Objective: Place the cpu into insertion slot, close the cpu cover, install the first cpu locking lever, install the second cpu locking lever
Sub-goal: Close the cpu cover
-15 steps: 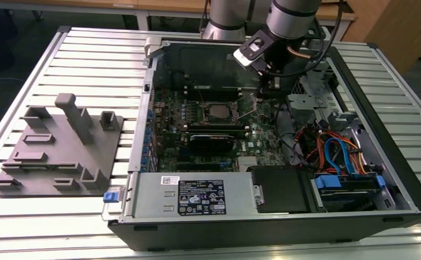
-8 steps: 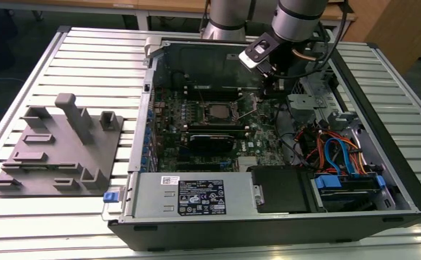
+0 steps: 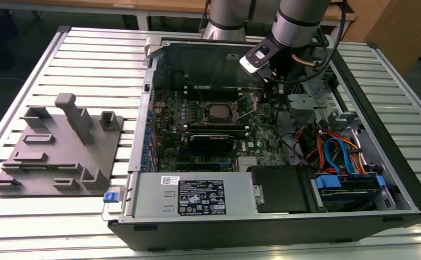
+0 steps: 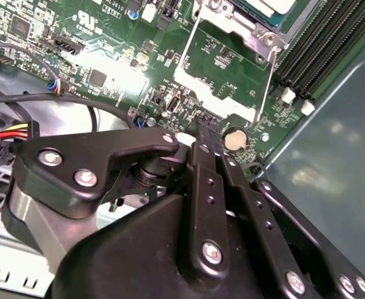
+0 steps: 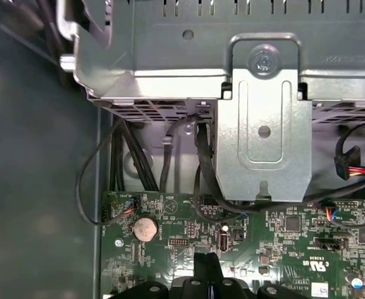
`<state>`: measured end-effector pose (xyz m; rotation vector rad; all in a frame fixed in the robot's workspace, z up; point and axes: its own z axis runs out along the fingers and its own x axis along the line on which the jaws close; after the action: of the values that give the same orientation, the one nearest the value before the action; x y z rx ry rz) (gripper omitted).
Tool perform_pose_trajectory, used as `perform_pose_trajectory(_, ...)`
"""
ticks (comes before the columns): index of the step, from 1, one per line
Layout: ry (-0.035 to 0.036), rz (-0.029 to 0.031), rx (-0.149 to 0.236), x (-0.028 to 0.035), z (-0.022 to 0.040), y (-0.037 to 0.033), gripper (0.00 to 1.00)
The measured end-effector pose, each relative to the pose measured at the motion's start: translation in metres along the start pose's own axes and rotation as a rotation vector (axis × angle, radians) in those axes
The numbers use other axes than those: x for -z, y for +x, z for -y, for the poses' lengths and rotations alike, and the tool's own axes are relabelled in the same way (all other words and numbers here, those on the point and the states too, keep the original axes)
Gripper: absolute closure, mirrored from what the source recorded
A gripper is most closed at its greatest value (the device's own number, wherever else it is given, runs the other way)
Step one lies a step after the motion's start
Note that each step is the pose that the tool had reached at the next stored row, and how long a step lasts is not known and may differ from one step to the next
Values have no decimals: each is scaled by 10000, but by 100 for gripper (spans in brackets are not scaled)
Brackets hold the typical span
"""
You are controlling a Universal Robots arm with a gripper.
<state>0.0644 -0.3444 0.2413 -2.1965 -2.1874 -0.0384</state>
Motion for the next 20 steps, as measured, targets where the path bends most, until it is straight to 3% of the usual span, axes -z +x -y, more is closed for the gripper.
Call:
perform_pose_trajectory(4, 3, 0, 2, -38, 6, -2, 89)
perform_pose_trajectory(14, 6, 0, 1, -40, 8, -2, 89)
perform_pose_trajectory(20, 6, 0, 1, -40, 46, -2, 89)
